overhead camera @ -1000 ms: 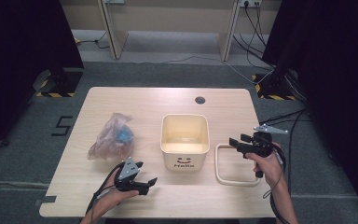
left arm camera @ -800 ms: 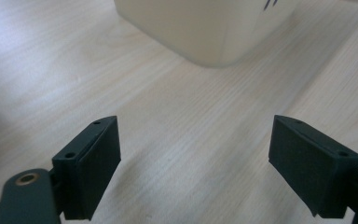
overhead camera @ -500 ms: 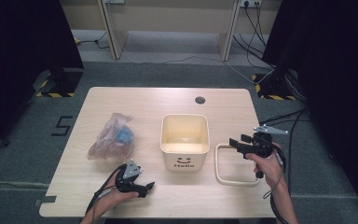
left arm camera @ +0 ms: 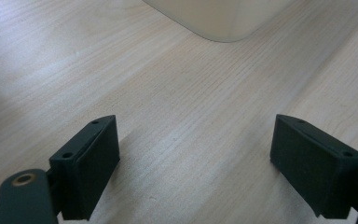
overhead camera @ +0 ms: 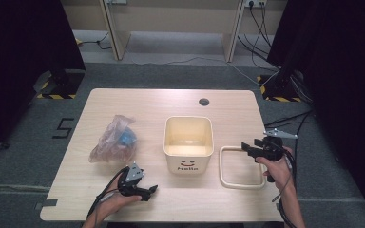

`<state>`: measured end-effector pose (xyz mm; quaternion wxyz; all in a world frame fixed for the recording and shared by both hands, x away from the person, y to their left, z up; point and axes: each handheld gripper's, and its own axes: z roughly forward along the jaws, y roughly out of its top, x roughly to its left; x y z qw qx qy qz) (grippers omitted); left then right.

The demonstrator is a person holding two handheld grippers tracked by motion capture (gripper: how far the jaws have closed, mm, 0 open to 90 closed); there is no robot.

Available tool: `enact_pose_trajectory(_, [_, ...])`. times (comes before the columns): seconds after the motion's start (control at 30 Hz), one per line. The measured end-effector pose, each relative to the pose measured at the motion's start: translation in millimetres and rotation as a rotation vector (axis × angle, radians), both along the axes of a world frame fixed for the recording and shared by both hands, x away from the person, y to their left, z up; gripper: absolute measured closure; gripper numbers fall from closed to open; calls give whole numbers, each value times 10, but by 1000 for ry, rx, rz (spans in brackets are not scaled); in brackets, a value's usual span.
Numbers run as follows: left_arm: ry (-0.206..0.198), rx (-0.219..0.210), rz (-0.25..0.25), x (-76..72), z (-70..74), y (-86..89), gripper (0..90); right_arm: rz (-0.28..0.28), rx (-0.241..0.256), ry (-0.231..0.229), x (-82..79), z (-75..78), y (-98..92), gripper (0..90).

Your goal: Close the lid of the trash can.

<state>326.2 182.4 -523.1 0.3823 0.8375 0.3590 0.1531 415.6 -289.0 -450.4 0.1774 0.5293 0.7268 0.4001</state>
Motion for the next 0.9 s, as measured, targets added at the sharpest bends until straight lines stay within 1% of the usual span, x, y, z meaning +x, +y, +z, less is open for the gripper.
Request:
enact_pose_trajectory(0.03, [0,1,1,0,0,-1,144,-19,-13,8,-11,-31,-27,360])
enact_pose_trajectory(0.07, [0,1,2,0,0,-1,144,-19,-13,8,-11,-31,-27,360])
enact_pose_trajectory(0.13, [2,-2,2,4,-1,-1,140,-32,-8,16,-18,-58,-63,321])
enact_pose_trajectory(0.17, [3,-2,4,4,-2,-4,137,-39,-7,18,-32,-79,-105,319])
enact_pose_trajectory(0.27, [3,-2,4,5,-2,-4,134,-43,-13,24,-43,-96,-127,318])
enact_pose_trajectory(0.3, [3,-1,3,6,-2,-5,134,-41,-30,29,-46,-126,-143,342])
enact_pose_trajectory(0.37, [3,-1,3,6,-2,-5,134,-42,-39,32,-45,-137,-147,355])
enact_pose_trajectory(0.4, [3,-1,3,6,-2,-5,134,-41,-64,34,-37,-159,-154,377])
enact_pose_trajectory(0.43, [3,-1,3,6,-2,-5,134,-44,-79,38,-36,-173,-156,393])
enact_pose_trajectory(0.5, [3,-1,3,6,-2,-5,134,-43,-120,43,-25,-223,-168,451])
enact_pose_trajectory(0.63, [3,-1,3,6,-2,-5,134,-36,-191,55,-3,-317,-195,520])
enact_pose_trajectory(0.67, [3,-1,4,6,-2,-5,134,-45,-196,66,2,-343,-203,538])
enact_pose_trajectory(0.8, [3,-1,4,6,-2,-5,134,-49,-221,70,16,-403,-237,598])
enact_pose_trajectory(0.83, [3,-2,4,6,-2,-5,134,-60,-225,77,18,-418,-241,616])
enact_pose_trajectory(0.87, [3,-2,4,6,-2,-5,134,-60,-225,77,18,-418,-241,616])
enact_pose_trajectory(0.9, [3,-2,4,6,-2,-5,134,-66,-236,91,22,-440,-249,622])
